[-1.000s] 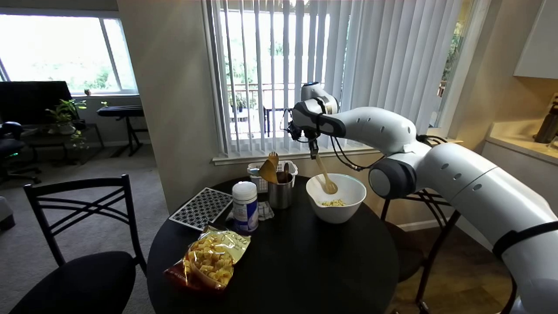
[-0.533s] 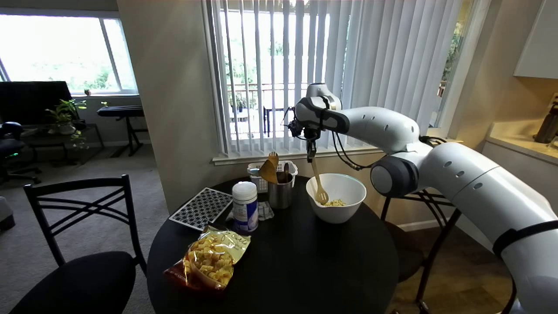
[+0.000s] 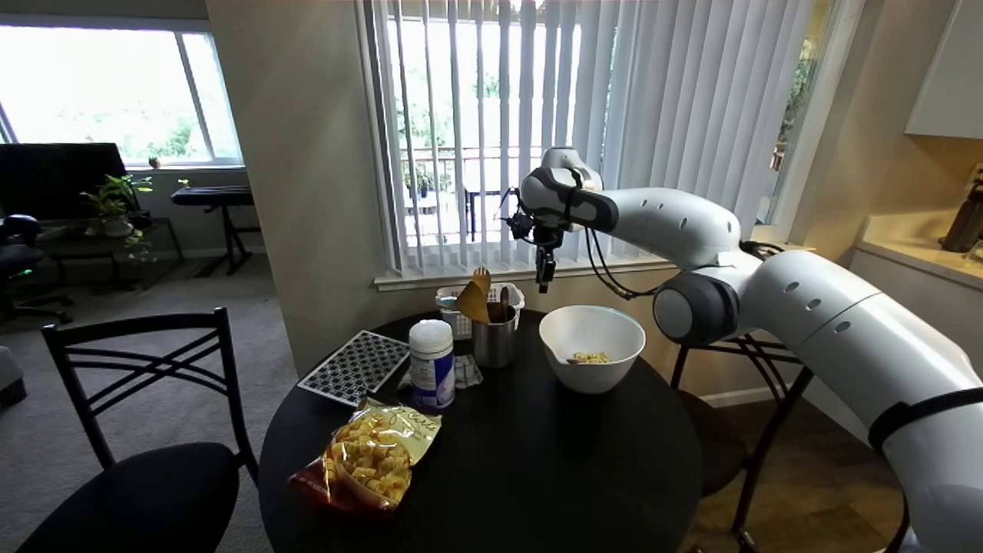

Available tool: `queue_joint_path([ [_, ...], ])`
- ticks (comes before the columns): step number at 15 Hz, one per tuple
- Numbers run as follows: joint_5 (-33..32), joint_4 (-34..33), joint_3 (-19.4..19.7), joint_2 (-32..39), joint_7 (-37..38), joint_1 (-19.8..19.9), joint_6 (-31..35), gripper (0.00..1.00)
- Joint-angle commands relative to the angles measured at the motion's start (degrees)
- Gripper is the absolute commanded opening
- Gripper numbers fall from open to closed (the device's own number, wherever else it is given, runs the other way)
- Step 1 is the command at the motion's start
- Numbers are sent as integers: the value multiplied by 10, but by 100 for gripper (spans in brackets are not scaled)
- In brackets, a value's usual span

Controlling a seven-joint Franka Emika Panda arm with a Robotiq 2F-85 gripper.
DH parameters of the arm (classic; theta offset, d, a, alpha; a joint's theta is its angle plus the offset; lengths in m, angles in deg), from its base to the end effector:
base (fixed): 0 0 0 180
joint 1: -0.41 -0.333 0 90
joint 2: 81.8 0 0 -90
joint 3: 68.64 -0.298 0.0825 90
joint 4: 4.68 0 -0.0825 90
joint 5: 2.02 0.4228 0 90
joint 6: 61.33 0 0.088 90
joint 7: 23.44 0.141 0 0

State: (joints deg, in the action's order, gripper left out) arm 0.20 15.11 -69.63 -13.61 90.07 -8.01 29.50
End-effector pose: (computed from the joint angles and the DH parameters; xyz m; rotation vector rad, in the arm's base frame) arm 0.8114 0.1310 0.3283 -1.8756 2.4321 0.0368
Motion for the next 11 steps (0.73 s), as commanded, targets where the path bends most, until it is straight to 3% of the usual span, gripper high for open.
queue_joint_path([
  [1, 15, 0, -15, -5, -3, 6, -12, 91],
  [3, 0, 0, -7, 0, 0, 0, -3, 99],
  [4, 0, 0, -8, 0, 0, 0, -3, 86],
  [6, 4, 13, -3, -6, 0, -2, 1, 99],
  [11, 4, 13, -2, -5, 0, -2, 1, 99],
])
